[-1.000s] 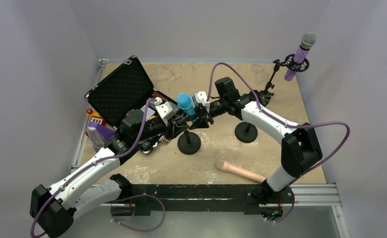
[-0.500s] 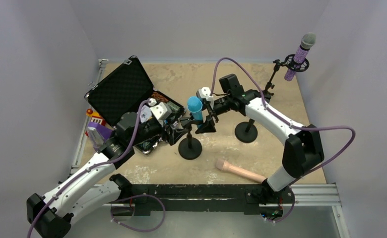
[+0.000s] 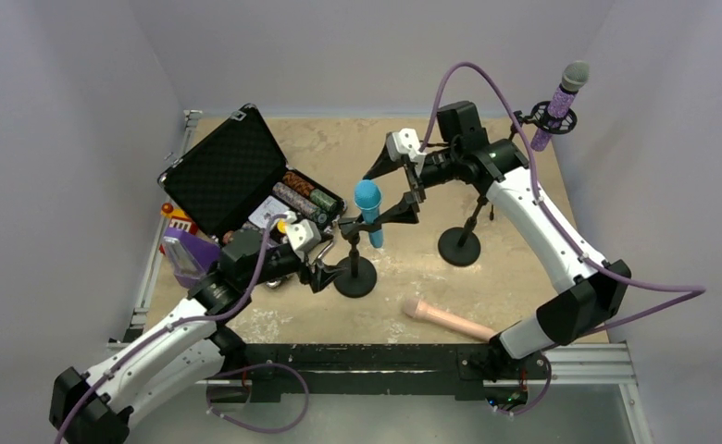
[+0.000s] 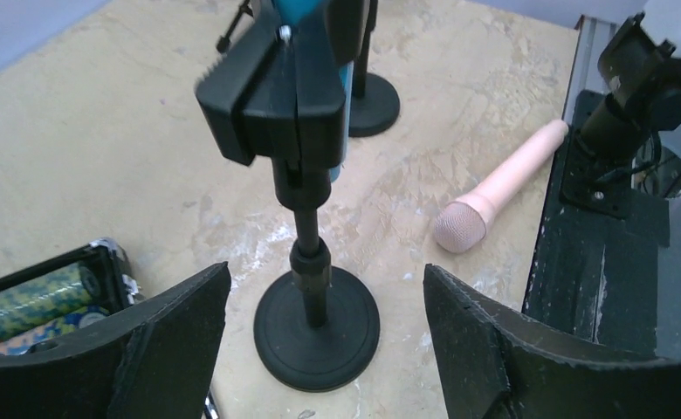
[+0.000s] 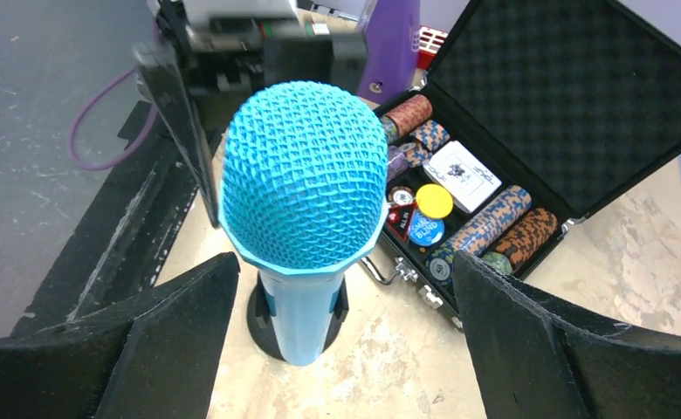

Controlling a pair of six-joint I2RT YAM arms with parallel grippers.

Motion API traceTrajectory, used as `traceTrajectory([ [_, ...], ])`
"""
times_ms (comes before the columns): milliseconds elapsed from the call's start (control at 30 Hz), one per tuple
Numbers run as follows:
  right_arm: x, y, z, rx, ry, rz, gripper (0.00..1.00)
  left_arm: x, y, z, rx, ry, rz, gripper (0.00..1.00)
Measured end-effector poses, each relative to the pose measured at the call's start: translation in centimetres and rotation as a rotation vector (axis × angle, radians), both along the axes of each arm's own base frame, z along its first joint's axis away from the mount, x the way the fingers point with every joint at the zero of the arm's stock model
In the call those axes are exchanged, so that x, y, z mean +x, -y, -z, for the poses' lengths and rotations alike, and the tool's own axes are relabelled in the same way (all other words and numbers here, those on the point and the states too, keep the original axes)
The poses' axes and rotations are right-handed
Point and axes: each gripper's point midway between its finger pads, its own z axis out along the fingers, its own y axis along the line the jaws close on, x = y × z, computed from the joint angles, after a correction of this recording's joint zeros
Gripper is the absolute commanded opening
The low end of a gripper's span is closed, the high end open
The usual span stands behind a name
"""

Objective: Attach the microphones to the stand

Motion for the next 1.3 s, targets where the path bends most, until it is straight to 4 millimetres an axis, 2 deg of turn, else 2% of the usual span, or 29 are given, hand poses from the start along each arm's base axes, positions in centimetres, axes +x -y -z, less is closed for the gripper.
traceTrajectory([
  [133,-0.9,0.5,-0.3,-0.023,-0.03,-0.009,0.95,0.9,1.3,3.1,0.042,-0.049,0.03,0.81],
  [267,-1.3,0.7,1.7,-0.08,-0.07,-0.081,0.96,1.9,2.2,3.8,0.046,-0.045,0.041,0.81],
  [400,-2.1,1.0,5.5,-0.13,-0.154,-0.114,0.96,2.4,2.5,2.8,0.018,-0.001,0.043,0.8],
  [467,-2.7,1.1,6.7,-0.141,-0.176,-0.116,0.94,2.4,2.5,2.3,0.006,0.017,0.041,0.81],
  [533,-3.3,0.7,7.1,-0.142,-0.179,-0.124,0.88,2.4,2.3,1.6,-0.004,0.035,0.03,0.81],
  [667,-3.7,-0.4,6.0,-0.103,-0.15,-0.137,0.8,2.2,1.4,0.0,-0.027,0.083,-0.005,0.81],
  [733,-3.6,-0.8,5.3,-0.076,-0.141,-0.138,0.7,2.0,0.9,-1.0,-0.044,0.109,-0.024,0.81],
  [767,-3.4,-0.9,5.1,-0.066,-0.137,-0.136,0.61,1.9,0.5,-1.6,-0.053,0.123,-0.035,0.81],
  [867,-3.0,-1.1,4.8,-0.053,-0.136,-0.125,0.25,1.6,-0.2,-2.4,-0.065,0.144,-0.062,0.81],
  [933,-2.8,-1.1,4.8,-0.059,-0.143,-0.113,0.14,1.5,-0.7,-2.7,-0.066,0.152,-0.081,0.81],
  [1000,-2.5,-0.9,4.8,-0.067,-0.151,-0.096,0.09,1.3,-1.2,-2.9,-0.064,0.154,-0.096,0.81],
  [1100,-0.9,-0.5,4.3,-0.082,-0.168,-0.029,0.07,0.9,-2.1,-3.3,-0.069,0.164,-0.123,0.8],
  [1167,1.2,0.4,3.9,-0.082,-0.177,0.056,0.06,0.6,-2.6,-3.6,-0.073,0.171,-0.14,0.81],
  [1300,8.3,3.3,2.7,-0.061,-0.144,0.336,0.07,0.1,-3.6,-4.3,-0.09,0.191,-0.167,0.8],
])
